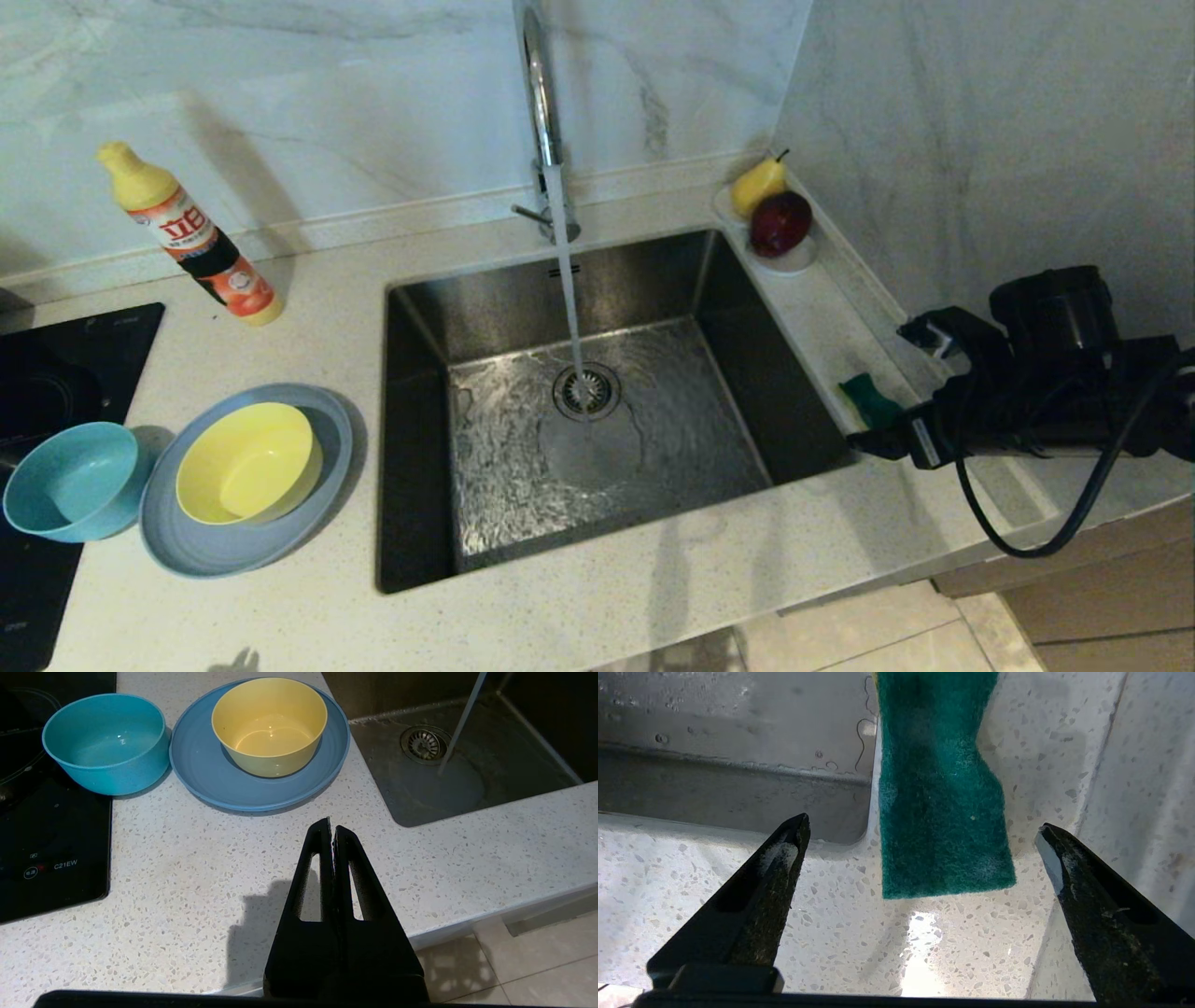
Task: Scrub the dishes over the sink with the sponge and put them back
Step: Pick up a bowl and the sponge
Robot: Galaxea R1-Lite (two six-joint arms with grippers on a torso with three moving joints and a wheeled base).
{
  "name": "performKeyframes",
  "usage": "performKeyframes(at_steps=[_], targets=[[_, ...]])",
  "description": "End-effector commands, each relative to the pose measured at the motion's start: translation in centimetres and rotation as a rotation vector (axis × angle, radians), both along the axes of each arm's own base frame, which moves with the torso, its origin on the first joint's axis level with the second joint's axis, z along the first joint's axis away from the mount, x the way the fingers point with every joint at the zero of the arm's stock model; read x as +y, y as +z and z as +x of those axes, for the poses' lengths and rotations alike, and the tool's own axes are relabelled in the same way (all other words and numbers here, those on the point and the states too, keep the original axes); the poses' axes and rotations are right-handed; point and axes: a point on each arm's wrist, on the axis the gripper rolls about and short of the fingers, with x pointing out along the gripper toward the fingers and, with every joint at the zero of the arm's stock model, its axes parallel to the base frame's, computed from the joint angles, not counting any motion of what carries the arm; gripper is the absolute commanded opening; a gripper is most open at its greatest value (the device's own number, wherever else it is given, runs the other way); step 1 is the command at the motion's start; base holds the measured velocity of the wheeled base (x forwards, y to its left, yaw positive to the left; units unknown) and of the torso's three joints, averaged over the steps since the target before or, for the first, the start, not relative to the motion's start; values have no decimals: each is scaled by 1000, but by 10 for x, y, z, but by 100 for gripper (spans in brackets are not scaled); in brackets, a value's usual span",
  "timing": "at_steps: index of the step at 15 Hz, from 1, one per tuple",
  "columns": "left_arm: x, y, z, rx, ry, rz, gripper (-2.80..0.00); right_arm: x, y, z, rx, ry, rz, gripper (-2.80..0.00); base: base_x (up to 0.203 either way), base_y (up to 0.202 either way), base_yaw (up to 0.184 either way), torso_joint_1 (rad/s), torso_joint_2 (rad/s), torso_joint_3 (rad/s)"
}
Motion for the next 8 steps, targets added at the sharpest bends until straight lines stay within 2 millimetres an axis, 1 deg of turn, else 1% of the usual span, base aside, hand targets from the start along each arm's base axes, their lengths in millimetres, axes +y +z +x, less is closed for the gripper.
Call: performKeyframes(at_steps=[1, 8], targets=[[0, -8, 3, 31, 0, 1, -280, 0, -1, 1, 1, 7, -6, 0, 0, 0, 0, 0, 0, 0], [0, -9, 3, 32, 0, 1, -280, 1, -7, 2, 21, 15, -7, 0, 0, 0, 0, 0, 0, 0]])
